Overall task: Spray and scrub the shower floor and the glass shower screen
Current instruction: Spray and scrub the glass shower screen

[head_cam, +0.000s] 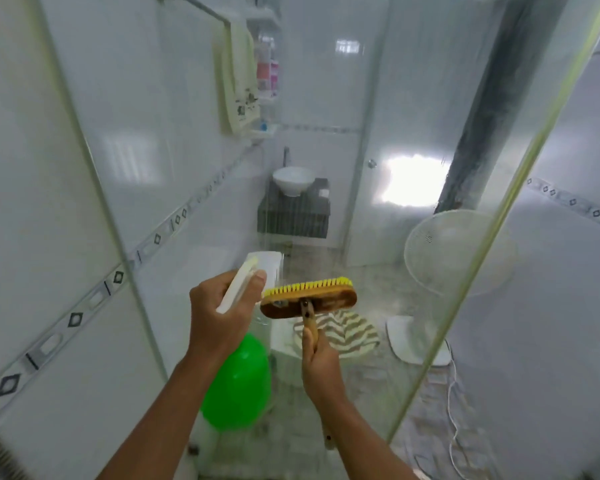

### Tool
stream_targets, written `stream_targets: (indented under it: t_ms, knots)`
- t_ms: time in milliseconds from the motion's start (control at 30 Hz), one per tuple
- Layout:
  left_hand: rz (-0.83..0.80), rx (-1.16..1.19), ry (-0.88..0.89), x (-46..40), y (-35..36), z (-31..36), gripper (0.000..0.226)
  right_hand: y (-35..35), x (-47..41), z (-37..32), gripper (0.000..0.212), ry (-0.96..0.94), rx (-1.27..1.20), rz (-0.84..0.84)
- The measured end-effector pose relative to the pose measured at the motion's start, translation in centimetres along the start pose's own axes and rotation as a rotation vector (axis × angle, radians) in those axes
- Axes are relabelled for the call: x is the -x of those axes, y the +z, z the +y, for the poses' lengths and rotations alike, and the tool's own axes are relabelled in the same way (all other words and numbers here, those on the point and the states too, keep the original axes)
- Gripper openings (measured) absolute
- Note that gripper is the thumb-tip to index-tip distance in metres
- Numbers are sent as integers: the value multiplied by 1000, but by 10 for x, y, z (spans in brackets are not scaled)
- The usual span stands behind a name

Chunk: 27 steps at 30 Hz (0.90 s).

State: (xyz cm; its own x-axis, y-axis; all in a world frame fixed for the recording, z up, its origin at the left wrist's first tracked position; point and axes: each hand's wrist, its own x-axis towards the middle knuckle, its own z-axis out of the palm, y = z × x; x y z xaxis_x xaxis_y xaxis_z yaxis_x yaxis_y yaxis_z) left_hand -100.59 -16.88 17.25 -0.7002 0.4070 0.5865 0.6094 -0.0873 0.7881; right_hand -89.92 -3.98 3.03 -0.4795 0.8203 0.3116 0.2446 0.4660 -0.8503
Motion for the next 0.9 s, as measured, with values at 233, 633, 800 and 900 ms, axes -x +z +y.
stream_targets:
  t_ms: [233,633,800,900]
  knots:
    - [-45,-35,-63,19,2,-17,46,-49,-71,-114,40,-248,-125,122]
    - [-86,-52,-109,47,25,-41,51,-37,-14,12,53,-77,1,35]
    - [-147,-64,-91,55,41,-43,43,-45,-6,29,55,-37,-39,58]
    - [-176,-63,-77,52,54,-38,50,-85,-52,-39,35,-168,-124,157]
